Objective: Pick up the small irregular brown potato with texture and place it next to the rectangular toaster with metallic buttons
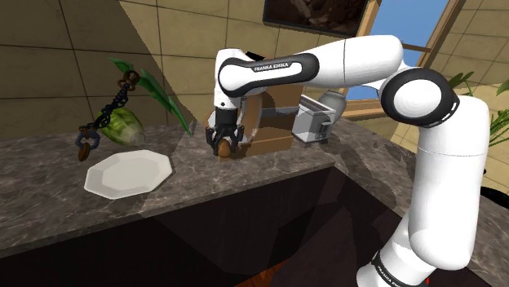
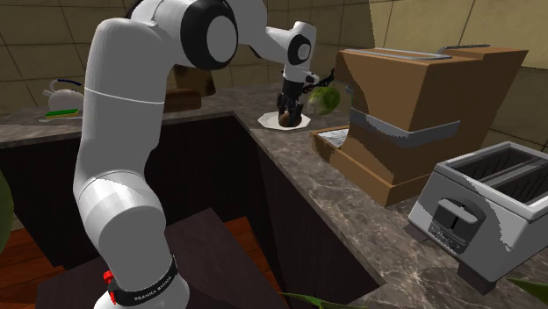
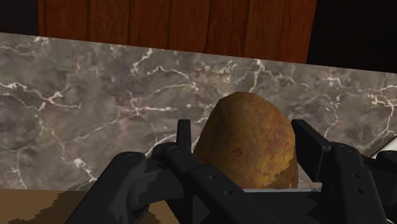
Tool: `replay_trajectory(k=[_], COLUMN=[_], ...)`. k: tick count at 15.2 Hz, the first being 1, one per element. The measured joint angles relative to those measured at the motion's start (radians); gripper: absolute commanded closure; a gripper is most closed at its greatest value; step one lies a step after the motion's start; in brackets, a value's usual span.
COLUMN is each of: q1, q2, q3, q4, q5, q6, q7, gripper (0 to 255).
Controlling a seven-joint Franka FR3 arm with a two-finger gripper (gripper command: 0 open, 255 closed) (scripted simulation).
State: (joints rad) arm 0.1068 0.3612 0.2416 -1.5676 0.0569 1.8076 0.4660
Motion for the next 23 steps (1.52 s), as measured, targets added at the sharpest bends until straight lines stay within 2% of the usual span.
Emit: replay_trajectory(k=[16, 23], q1=[0.003, 0.012], q2=[-0.016, 0.014], q3=[0.004, 0.006], q4=[0.193, 0.329], q5=[0.002, -0.005], q6=[-0.208, -0.314], q7=[0.020, 0.034], gripper=[255, 255])
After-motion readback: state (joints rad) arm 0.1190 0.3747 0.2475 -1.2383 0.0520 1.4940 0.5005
